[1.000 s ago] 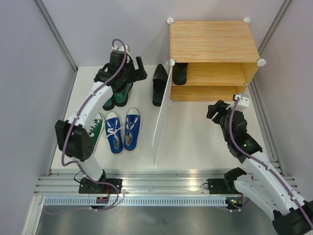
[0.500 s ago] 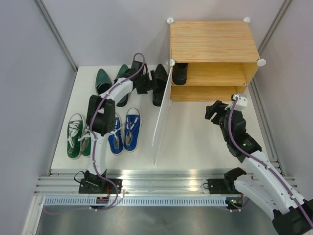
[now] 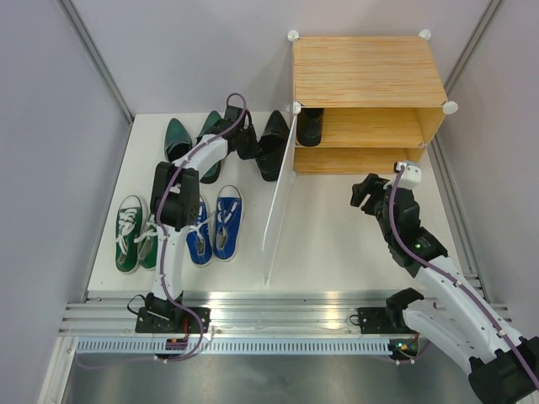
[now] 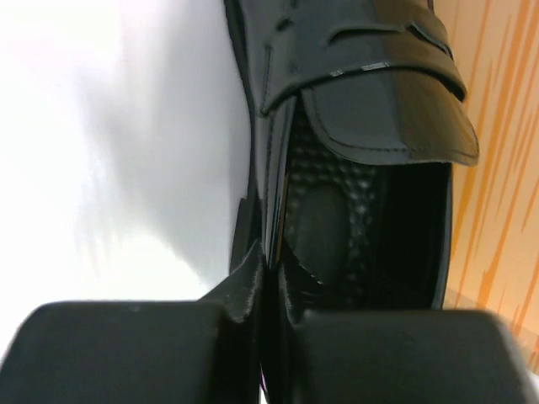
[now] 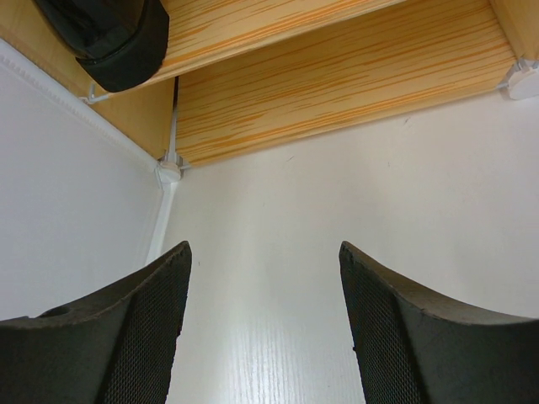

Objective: Place and organize the shoes in the shoe cabinet

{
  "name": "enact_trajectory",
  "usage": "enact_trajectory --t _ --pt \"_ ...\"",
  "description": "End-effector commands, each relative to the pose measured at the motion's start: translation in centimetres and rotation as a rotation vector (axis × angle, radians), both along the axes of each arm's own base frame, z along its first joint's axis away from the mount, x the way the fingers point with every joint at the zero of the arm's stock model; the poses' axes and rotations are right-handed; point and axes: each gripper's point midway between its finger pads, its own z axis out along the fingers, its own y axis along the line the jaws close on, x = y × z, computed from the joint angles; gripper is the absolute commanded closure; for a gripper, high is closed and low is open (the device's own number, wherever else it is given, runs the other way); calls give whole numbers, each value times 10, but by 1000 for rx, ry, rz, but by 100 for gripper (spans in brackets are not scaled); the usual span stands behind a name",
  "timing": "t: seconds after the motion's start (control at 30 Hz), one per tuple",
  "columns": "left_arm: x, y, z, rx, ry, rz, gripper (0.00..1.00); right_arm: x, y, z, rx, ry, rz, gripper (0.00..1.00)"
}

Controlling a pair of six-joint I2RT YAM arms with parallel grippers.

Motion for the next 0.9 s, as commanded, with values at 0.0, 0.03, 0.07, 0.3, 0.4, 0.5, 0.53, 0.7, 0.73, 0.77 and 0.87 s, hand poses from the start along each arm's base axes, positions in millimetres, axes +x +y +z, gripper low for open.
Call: enact_trajectory --t 0.0,0.03,0.07,0.3,0.4,0.5,0.53,0.7,0.73,0.77,0.87 --pt "2 10 5 7 -28 2 98 0 3 5 16 -17 15 25" --pt "-1 12 2 16 -22 4 98 0 4 5 19 -16 20 25" --pt "-1 13 12 16 -40 5 98 0 5 5 18 -14 24 25" --pt "-7 20 74 -1 -147 -9 98 -1 10 13 35 -32 56 25" --pt "-13 29 106 -15 -195 9 98 -5 13 15 44 -35 78 25" --pt "-21 36 123 -8 -219 25 98 -8 15 15 54 -33 91 25" --pt "-28 39 138 -11 -244 28 98 -9 15 17 56 -39 95 25" --pt "-46 51 167 -6 -292 53 98 -8 19 30 69 -60 113 25" --pt "-49 53 172 -6 -296 62 98 -8 20 32 76 -60 119 25" --pt "-55 57 189 -13 -326 71 98 -9 22 34 82 -64 126 25" --pt "-72 66 217 -12 -374 95 98 -12 23 40 98 -76 135 25"
